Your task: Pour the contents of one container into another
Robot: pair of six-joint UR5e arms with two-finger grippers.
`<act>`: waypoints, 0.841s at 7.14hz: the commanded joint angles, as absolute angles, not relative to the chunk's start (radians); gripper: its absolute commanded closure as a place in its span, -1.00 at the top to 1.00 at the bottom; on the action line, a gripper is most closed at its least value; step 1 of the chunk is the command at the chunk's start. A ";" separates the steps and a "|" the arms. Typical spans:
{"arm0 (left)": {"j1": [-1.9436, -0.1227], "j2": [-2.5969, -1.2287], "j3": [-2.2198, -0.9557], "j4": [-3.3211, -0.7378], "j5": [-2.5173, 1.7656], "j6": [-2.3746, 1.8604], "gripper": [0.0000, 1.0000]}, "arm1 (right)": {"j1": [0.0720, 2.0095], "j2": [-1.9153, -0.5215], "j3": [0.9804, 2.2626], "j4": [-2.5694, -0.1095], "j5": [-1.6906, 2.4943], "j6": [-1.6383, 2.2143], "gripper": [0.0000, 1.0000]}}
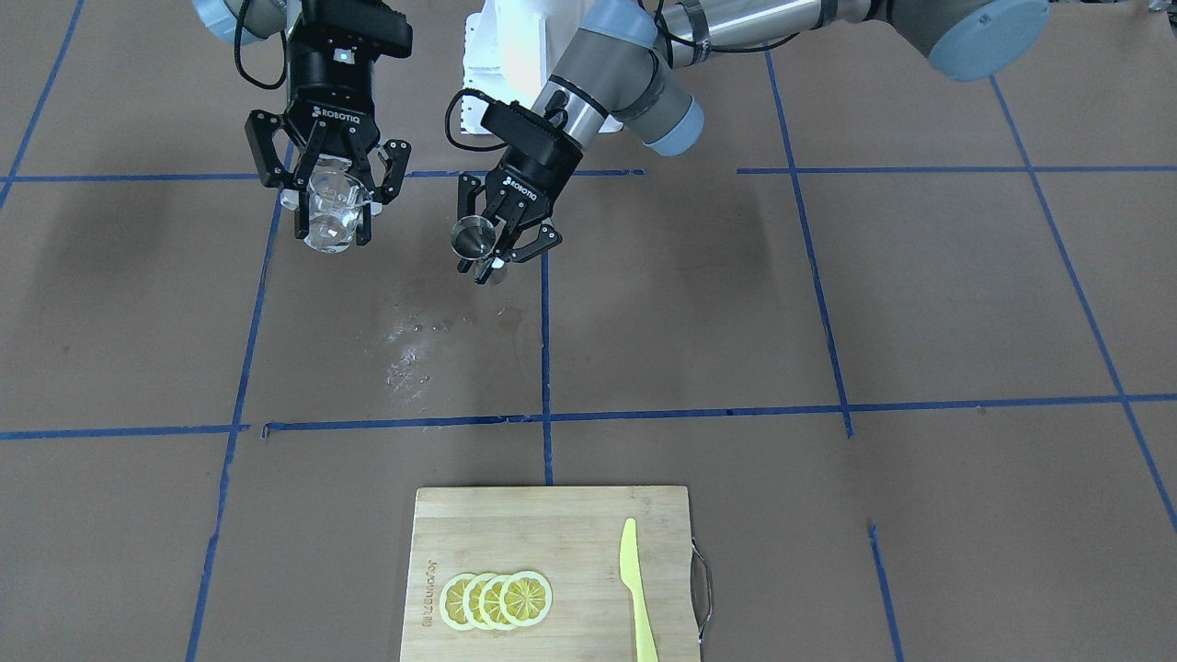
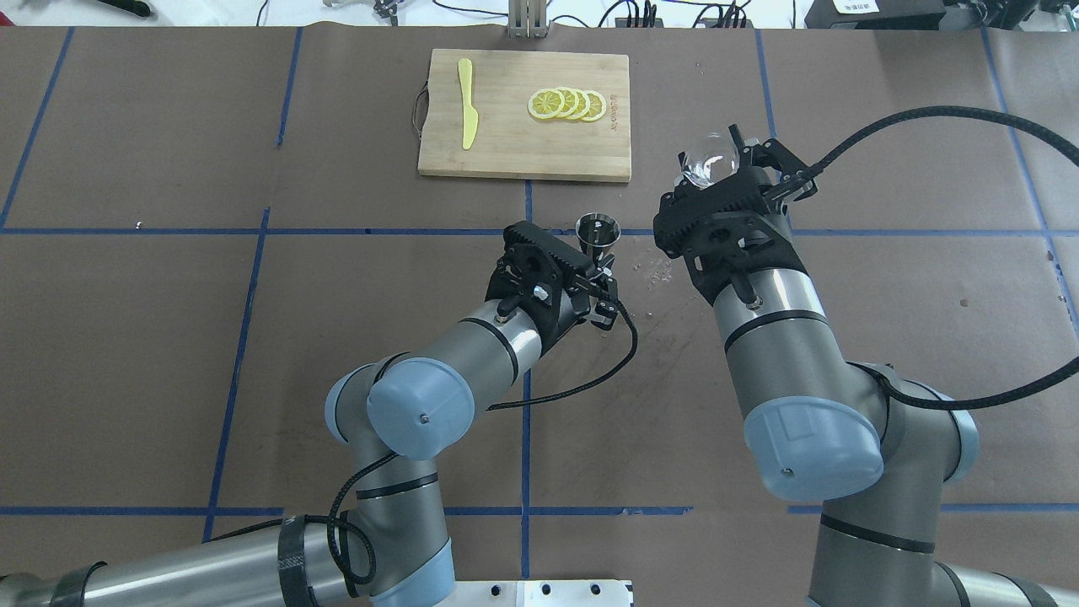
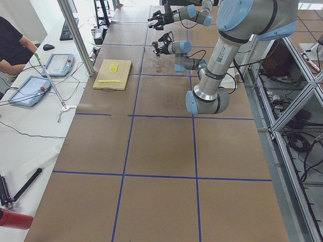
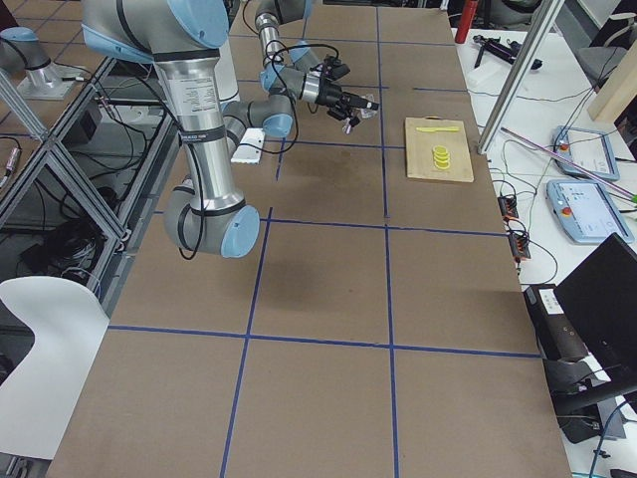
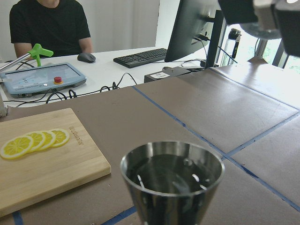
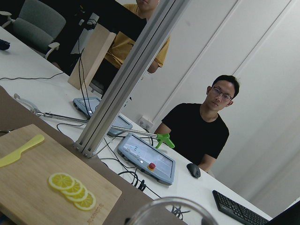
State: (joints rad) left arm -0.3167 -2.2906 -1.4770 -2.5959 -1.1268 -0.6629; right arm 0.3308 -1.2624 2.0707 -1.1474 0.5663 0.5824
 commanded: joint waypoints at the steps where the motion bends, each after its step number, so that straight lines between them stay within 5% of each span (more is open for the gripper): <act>1: -0.343 -2.251 -1.505 -2.622 -1.124 -0.666 -1.00 | 0.333 -1.311 2.107 -1.147 0.572 0.827 -1.00; 6: -0.403 -2.105 -1.620 -2.614 -0.999 -0.715 -1.00 | 0.371 -1.507 2.121 -1.149 0.779 1.251 -1.00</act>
